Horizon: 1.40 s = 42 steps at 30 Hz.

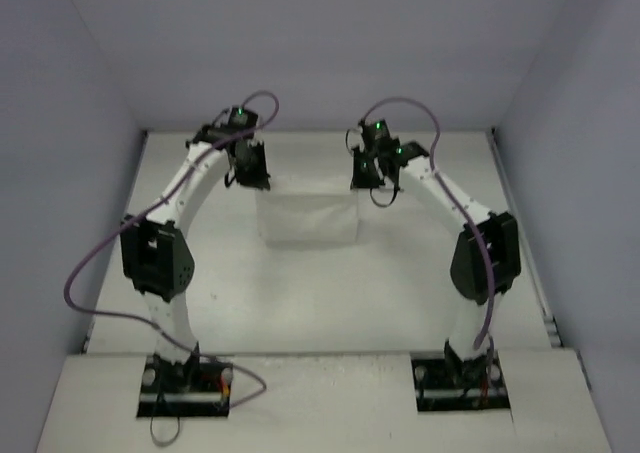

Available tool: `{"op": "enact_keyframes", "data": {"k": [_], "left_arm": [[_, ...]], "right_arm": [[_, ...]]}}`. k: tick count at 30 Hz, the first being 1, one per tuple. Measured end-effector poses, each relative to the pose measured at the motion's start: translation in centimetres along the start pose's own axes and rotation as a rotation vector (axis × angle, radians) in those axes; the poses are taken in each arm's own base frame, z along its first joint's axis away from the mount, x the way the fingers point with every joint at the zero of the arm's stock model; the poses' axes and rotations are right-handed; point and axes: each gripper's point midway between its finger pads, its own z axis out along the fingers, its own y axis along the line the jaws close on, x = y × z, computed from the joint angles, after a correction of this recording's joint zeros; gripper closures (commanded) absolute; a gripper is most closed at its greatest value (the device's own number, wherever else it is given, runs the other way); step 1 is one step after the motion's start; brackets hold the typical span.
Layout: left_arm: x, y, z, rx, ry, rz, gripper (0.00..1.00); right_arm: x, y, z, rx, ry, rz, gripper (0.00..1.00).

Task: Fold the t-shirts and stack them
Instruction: Fold the long partially folded tshirt into a neat square

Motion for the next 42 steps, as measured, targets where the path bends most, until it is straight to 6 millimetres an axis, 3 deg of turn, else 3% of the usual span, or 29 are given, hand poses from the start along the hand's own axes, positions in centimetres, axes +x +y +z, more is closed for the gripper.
{"op": "enact_keyframes", "data": {"k": [2, 4, 5, 6, 9, 12, 15, 18, 21, 24, 27, 30, 32, 33, 34, 38, 40, 42], "left_arm": [[-1.8, 0.0, 2.2, -0.001, 0.003, 0.004, 0.97], [-2.9, 0.6, 4.7, -0.008, 0.024, -0.01, 0.73], [-3.3, 0.9, 5.8, -0.014, 0.037, -0.019, 0.56], [-4.1, 1.3, 7.0, -0.019, 0.037, -0.024, 0.5], [-5.7, 2.9, 10.0, -0.039, 0.038, -0.031, 0.45], [-7.4, 3.8, 11.0, -0.05, 0.013, -0.028, 0.44], [-9.9, 3.3, 9.2, -0.031, -0.067, -0.009, 0.44], [-12.2, 2.0, 5.7, 0.007, -0.173, 0.024, 0.46], [-12.2, 1.1, 1.7, 0.04, -0.228, 0.038, 0.46], [-10.1, 1.2, -1.6, 0.044, -0.238, 0.04, 0.42], [-7.1, 2.7, -4.8, 0.003, -0.242, 0.041, 0.38], [-5.3, 4.6, -8.2, -0.031, -0.279, 0.03, 0.35], [-5.2, 6.4, -11.7, -0.052, -0.353, 0.003, 0.34], [-5.1, 7.4, -13.6, -0.072, -0.398, -0.005, 0.34], [-5.0, 8.3, -15.6, -0.093, -0.446, -0.016, 0.33], [-4.0, 10.0, -23.7, -0.18, -0.636, -0.004, 0.31], [-2.9, 9.8, -27.4, -0.199, -0.714, 0.021, 0.29], [-1.8, 9.7, -30.4, -0.215, -0.777, 0.038, 0.28]], "right_arm": [[-1.3, -0.6, 2.6, 0.004, 0.02, -0.001, 0.88], [-2.1, -1.3, 5.4, 0.005, 0.042, 0.002, 0.75], [-2.5, -1.7, 6.7, 0.007, 0.053, 0.002, 0.7], [-3.1, -1.9, 8.0, 0.006, 0.052, 0.005, 0.64], [-3.8, -2.9, 11.3, 0.009, 0.061, 0.009, 0.54], [-4.7, -3.6, 12.7, 0.008, 0.06, 0.006, 0.53], [-7.1, -3.5, 12.2, -0.023, 0.011, -0.036, 0.59], [-9.9, -2.4, 10.3, -0.089, -0.058, -0.108, 0.77], [-11.1, -1.6, 8.2, -0.144, -0.092, -0.176, 0.81], [-10.5, -1.3, 6.4, -0.164, -0.094, -0.222, 0.71], [-8.2, -2.8, 5.0, -0.107, -0.07, -0.242, 0.46], [-6.1, -5.2, 2.2, -0.007, -0.052, -0.24, 0.24], [-6.9, -6.7, -0.7, 0.048, -0.107, -0.226, 0.12], [-7.6, -7.9, -3.1, 0.091, -0.156, -0.211, 0.03], [-8.4, -8.9, -5.4, 0.126, -0.203, -0.196, 0.0], [-11.3, -13.1, -17.7, 0.307, -0.496, -0.103, 0.0], [-11.1, -14.0, -23.9, 0.384, -0.639, -0.051, 0.0], [-9.7, -14.4, -28.5, 0.432, -0.748, -0.003, 0.0]]}}
